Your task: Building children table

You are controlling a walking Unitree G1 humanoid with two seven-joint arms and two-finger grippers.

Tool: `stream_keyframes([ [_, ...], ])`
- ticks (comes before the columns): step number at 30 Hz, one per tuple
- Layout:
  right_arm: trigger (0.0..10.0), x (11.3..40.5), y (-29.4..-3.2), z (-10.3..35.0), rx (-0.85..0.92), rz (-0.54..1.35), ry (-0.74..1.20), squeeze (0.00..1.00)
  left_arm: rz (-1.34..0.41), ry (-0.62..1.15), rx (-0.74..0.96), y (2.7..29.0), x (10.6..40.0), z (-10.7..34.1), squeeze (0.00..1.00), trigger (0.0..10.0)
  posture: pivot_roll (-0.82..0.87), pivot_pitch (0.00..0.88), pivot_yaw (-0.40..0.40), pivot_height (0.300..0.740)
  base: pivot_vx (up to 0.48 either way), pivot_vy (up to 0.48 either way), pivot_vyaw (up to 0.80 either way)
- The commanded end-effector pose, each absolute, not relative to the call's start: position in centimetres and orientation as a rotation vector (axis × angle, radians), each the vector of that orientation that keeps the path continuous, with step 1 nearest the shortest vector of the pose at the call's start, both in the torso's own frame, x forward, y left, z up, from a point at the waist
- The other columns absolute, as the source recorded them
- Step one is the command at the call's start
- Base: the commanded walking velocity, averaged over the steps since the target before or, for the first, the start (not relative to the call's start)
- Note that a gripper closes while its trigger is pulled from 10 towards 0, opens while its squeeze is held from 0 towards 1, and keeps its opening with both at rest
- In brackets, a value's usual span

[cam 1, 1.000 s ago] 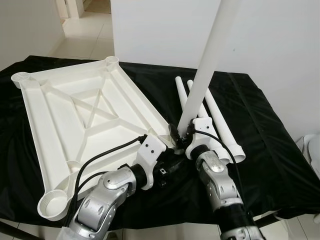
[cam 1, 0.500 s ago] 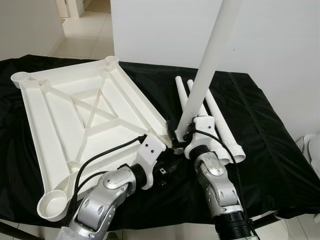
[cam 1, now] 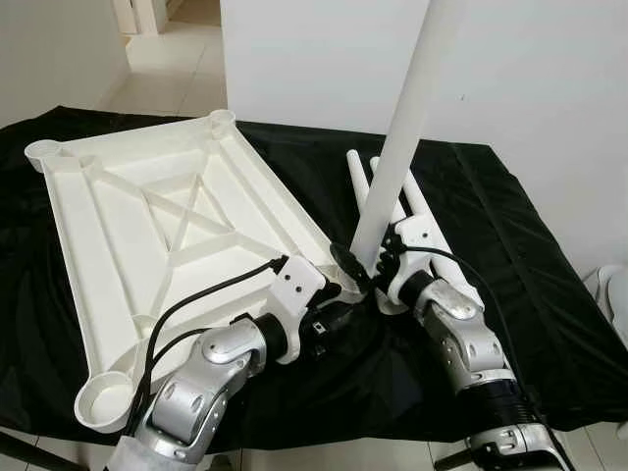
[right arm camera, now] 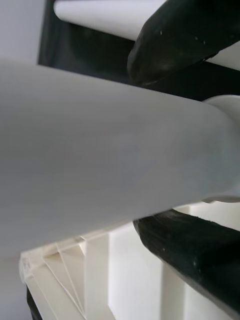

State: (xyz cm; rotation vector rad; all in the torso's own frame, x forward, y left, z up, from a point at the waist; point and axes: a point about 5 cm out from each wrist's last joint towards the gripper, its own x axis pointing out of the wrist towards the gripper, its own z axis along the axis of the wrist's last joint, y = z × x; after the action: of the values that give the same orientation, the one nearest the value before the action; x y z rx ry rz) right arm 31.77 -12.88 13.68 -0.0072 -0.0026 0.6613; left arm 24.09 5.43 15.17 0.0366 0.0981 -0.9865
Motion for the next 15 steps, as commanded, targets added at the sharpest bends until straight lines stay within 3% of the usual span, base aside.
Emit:
stream_keyframes([
  [1,4.2,31.86,-13.28,13.63,-0.009,0.675,-0.002,0.0,-0.972,0.112,0.041,5.53,24.16,14.91,0.0,10.0,0.12,0.0,-0.061,0.74,0.0,0.0,0.0],
  [2,0.0,31.69,-13.65,13.2,-0.015,0.686,0.008,0.0,-0.971,0.115,0.039,5.48,24.19,14.91,0.0,10.0,0.12,0.0,-0.061,0.74,0.0,0.0,0.0],
  [15,0.0,31.44,-13.46,13.3,-0.009,0.623,-0.036,0.0,-0.982,0.119,0.037,5.32,24.07,14.84,0.0,10.0,0.11,0.0,-0.058,0.74,0.0,0.0,0.0],
])
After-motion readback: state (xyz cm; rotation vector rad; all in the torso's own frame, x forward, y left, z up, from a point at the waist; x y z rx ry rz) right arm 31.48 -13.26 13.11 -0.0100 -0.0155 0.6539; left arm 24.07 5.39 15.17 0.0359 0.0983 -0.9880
